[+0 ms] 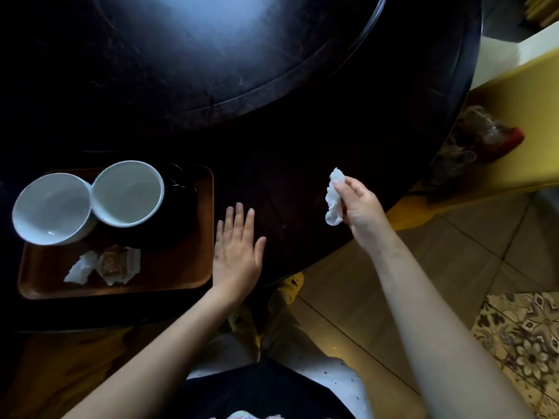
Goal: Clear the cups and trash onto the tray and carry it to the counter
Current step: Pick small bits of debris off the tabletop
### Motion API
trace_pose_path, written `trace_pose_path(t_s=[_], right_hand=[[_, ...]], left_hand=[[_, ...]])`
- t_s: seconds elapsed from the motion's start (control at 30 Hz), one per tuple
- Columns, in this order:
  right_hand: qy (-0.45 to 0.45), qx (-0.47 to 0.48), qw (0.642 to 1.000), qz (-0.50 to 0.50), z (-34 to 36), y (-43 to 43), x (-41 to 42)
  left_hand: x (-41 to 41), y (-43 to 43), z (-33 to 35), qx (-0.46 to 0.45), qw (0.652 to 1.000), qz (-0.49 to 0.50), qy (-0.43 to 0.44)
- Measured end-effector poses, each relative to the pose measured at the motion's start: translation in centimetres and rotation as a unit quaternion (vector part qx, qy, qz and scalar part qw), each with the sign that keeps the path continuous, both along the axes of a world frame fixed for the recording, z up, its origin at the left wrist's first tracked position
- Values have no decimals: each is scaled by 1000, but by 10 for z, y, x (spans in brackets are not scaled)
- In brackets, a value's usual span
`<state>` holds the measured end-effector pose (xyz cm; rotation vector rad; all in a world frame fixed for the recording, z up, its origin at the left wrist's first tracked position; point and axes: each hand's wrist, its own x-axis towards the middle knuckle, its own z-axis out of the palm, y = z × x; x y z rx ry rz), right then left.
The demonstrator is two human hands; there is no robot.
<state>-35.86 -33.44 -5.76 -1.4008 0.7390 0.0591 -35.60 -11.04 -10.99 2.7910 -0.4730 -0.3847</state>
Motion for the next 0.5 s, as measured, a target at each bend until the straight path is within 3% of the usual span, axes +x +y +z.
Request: trace_pose_path(t_s=[0.1,0.27,0.33,0.37,0.43,0.5], right_hand=[[-6,-67,996,56,0,7,13],[-43,-29,995,81,4,33,50],[-38,-78,994,70,-2,40,61],[-25,-169,982,82,-6,39,63],[-20,-407,904,131,-14,33,62],[-86,-507,832,208,-19,26,54]], left_hand=[[-5,1,-8,17,1000,-13,-22],[-5,-1,-9,42,998,-15,-43],[-5,-1,-9,47,998,-17,-48],[-5,-1,-9,47,998,-16,-50],[-5,-1,-9,46,997,-16,-51],[-5,-2,-9,48,997,-16,-56]])
